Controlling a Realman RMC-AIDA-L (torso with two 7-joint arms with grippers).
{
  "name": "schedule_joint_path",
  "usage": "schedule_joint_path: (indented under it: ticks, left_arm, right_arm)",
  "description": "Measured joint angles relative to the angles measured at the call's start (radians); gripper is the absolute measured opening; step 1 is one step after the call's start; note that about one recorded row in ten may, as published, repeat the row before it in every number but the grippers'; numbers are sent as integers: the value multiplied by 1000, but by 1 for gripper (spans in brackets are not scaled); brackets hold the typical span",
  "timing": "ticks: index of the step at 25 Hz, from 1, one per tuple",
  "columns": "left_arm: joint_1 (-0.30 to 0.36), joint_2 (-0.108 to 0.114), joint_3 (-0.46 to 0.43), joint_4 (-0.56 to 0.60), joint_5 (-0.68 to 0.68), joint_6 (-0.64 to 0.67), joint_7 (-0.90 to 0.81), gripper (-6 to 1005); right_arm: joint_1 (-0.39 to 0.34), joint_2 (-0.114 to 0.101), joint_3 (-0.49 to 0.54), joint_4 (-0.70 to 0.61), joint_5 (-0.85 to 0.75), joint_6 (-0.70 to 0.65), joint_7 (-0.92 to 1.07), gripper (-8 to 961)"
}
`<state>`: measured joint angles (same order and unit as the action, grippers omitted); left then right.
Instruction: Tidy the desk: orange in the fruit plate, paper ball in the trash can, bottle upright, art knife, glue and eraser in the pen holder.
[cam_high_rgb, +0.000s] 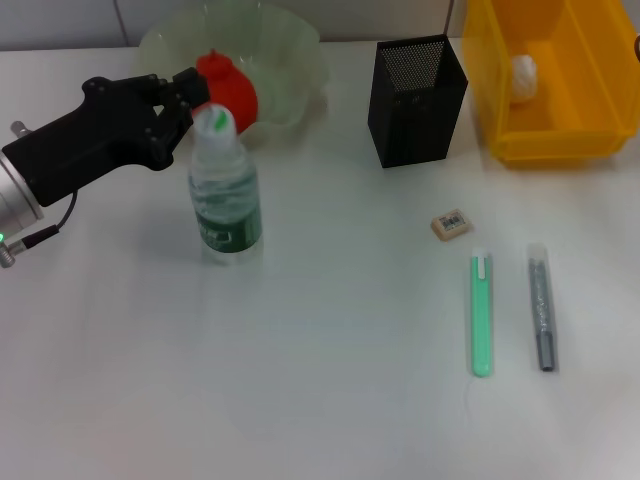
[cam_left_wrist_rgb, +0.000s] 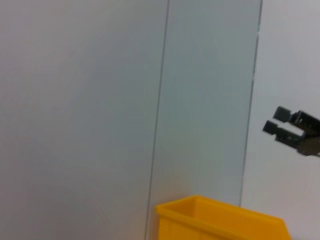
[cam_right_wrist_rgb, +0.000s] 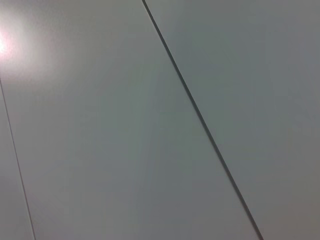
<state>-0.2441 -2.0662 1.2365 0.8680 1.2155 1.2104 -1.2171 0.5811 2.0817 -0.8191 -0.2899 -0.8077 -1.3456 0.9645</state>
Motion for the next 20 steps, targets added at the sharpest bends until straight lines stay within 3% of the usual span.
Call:
schedule_joint_path:
  ticks: [10, 16, 19, 20]
  left_arm:
    - [-13, 0, -15, 7, -7, 42, -2, 40]
    - [-16, -2, -35, 6, -13, 47, -3, 139]
    - [-31, -3, -80, -41, -75, 49, -8, 136]
    - [-40, 0, -102, -61, -120, 52, -11, 135]
  right_arm:
    - [-6, 1, 0, 2, -2, 1, -5, 723]
    - [-10, 0, -20, -28, -22, -6, 32, 723]
    - [-27, -5, -76, -159, -106, -7, 154, 723]
    - [-41, -5, -97, -291, -214, -3, 258, 723]
